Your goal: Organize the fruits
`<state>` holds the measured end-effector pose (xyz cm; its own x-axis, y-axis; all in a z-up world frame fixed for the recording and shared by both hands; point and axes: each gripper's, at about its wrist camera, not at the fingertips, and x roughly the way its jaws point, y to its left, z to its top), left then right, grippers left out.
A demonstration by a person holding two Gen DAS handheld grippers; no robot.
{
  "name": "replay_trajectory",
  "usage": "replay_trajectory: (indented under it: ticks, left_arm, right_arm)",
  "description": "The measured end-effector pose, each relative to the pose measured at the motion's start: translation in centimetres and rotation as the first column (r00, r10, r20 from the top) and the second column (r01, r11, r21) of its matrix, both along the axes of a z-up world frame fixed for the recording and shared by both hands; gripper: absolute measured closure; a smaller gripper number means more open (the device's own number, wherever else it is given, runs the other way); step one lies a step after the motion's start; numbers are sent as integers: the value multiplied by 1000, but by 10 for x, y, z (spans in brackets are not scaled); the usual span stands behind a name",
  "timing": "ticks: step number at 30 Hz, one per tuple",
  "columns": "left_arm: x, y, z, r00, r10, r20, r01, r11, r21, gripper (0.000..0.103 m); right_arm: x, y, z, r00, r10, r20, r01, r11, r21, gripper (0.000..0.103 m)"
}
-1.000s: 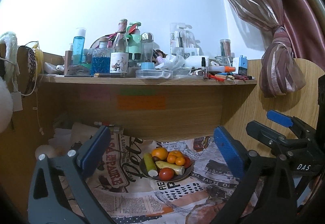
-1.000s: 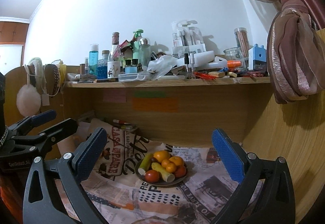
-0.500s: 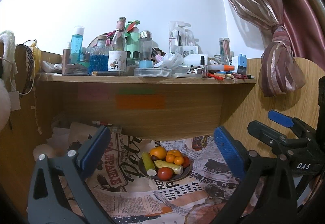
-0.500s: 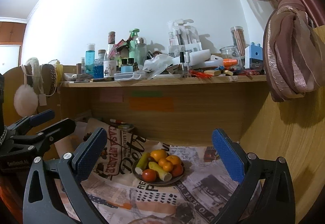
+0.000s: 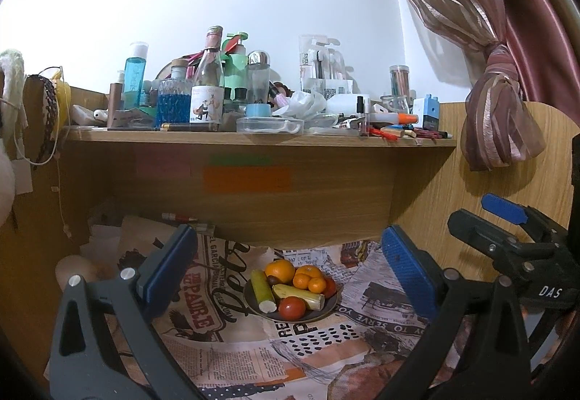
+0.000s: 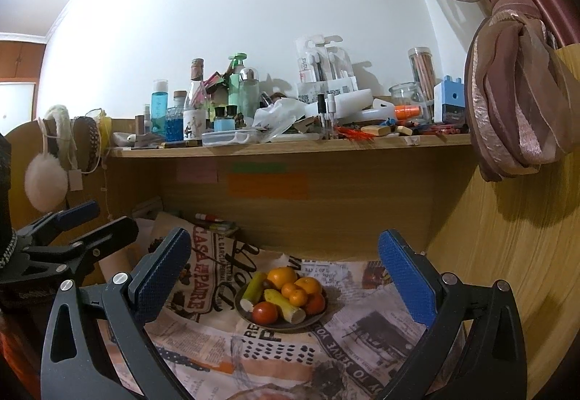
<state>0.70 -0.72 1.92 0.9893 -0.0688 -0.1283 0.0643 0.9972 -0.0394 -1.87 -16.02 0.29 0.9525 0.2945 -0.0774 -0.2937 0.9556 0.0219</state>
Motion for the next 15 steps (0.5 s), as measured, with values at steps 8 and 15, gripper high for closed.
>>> replay_trajectory:
  ticks: [8, 15]
  left_arm:
    - [3, 3, -2, 1000, -18, -15, 18, 1000, -18, 0]
    - [6, 5, -6, 999, -17, -29, 16, 1000, -22, 0]
  right_arm:
    - [-1, 2, 0, 1000, -4, 3, 4, 1000, -9, 0]
    - [5, 2, -4, 1000, 0, -18, 0, 1000, -11, 0]
